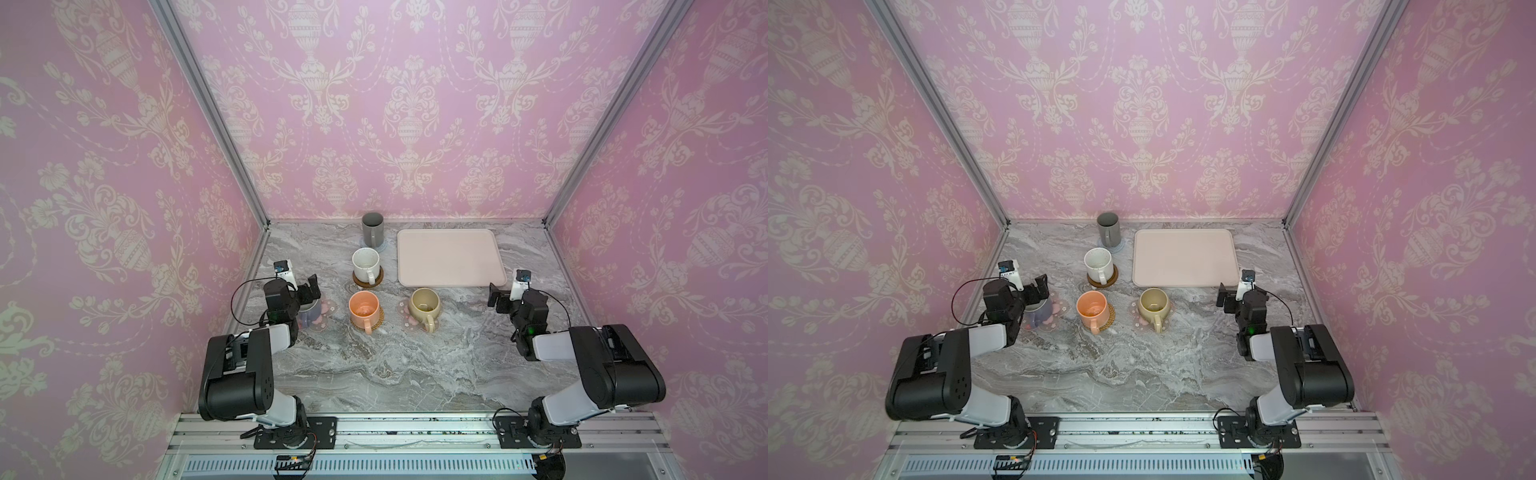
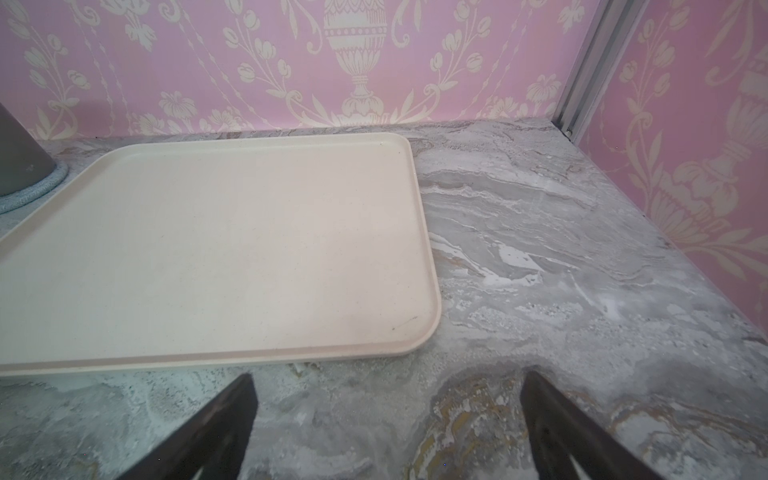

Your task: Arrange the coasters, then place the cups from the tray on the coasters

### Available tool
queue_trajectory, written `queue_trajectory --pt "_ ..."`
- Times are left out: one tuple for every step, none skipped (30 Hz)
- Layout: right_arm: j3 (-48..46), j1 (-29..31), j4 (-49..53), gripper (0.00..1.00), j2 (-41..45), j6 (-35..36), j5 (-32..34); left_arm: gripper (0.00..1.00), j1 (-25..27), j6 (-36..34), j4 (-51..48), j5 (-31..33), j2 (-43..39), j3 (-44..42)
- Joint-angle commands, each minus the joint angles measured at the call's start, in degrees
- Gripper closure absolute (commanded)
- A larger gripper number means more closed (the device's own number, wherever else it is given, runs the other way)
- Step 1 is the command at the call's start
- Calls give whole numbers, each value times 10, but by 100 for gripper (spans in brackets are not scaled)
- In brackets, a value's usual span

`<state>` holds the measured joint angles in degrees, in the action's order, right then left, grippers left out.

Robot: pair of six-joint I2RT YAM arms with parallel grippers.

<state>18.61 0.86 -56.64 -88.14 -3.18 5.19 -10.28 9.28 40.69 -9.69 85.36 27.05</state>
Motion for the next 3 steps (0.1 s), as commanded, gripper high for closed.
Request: queue_trajectory --pt "10 3 2 0 -3 -6 5 1 2 -15 -14 6 -7 -2" --pt "10 2 2 0 -3 -6 5 1 2 -15 -14 6 -6 -2" --pt "10 3 2 0 -3 -6 5 1 2 -15 -14 6 -7 -2"
